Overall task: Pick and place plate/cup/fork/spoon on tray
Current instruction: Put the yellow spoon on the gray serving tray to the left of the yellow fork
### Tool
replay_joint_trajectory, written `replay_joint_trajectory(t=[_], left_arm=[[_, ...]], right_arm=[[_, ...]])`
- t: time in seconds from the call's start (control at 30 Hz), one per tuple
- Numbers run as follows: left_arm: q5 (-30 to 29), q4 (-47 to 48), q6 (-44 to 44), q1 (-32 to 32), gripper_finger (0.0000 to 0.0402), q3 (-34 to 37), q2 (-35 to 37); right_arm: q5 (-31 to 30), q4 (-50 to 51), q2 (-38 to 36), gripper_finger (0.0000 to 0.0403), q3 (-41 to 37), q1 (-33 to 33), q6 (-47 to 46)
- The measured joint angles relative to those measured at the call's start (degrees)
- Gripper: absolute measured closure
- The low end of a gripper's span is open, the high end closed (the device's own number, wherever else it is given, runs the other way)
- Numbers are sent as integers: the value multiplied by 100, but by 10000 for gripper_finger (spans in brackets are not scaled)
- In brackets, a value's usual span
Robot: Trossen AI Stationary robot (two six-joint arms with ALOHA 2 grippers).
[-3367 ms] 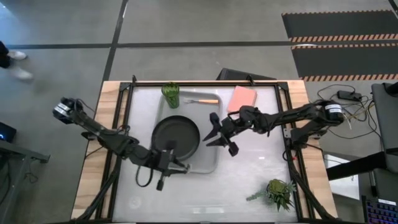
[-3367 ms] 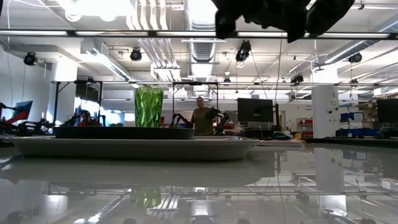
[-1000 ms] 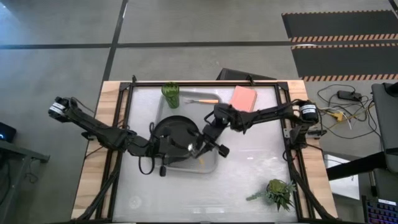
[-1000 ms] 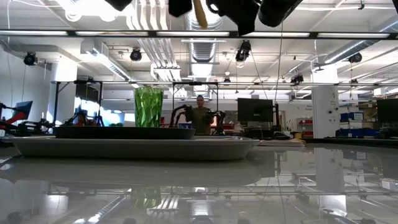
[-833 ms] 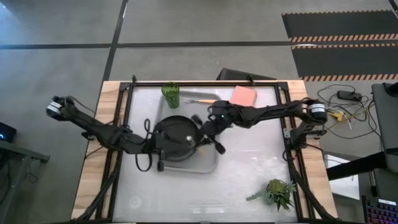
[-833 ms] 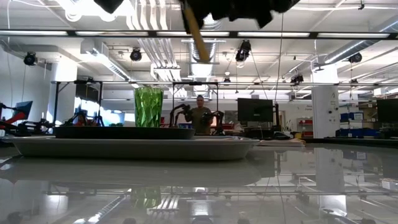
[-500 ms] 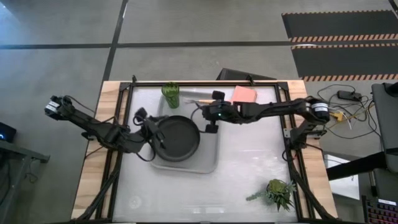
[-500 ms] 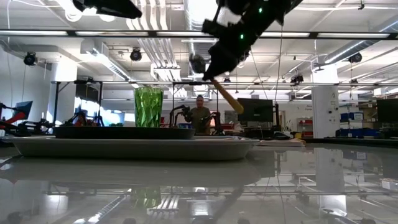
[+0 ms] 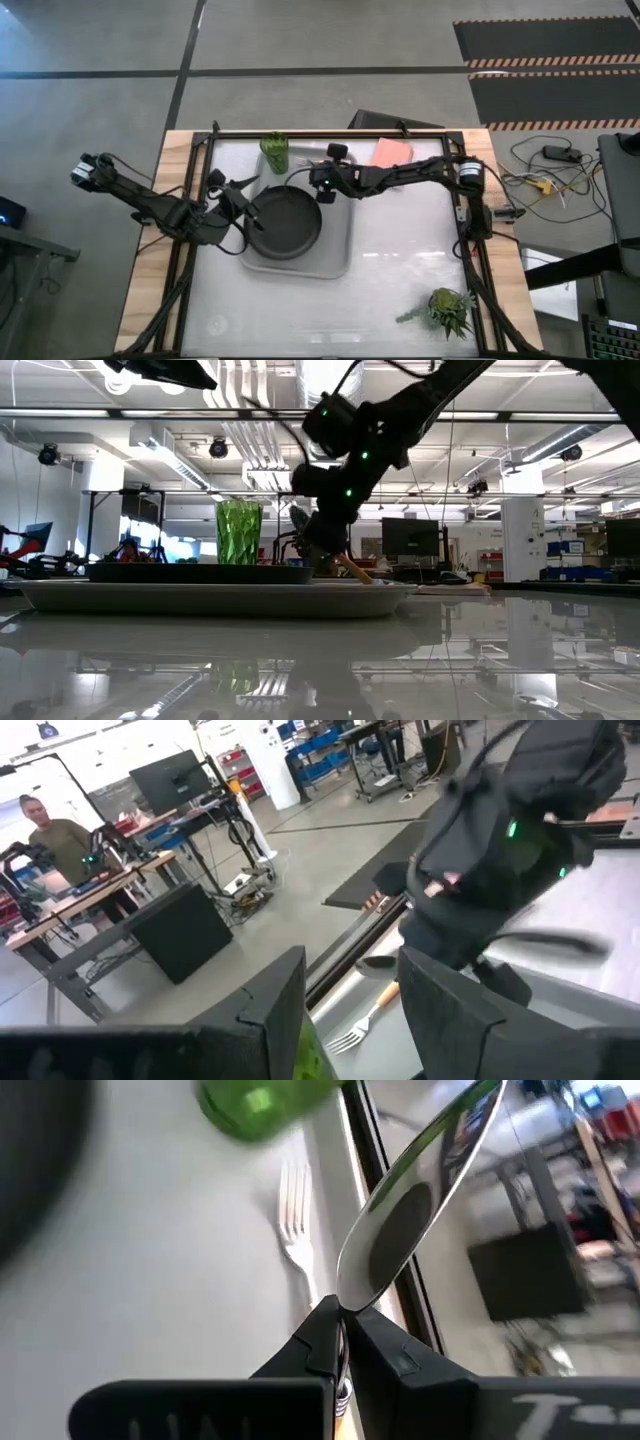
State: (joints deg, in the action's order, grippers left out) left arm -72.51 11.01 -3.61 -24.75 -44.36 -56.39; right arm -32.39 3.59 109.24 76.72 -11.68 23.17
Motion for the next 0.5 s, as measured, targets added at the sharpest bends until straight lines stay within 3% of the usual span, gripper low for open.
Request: replay_joint_trajectory(t=[0.33, 0.5], left_arm=[[1, 186, -59, -4, 259, 216, 288], [4, 148, -187, -7, 259, 286, 485]], right_arm=[[-186, 645, 679, 394, 561, -63, -148], [290, 677, 685, 379, 618, -84, -506]])
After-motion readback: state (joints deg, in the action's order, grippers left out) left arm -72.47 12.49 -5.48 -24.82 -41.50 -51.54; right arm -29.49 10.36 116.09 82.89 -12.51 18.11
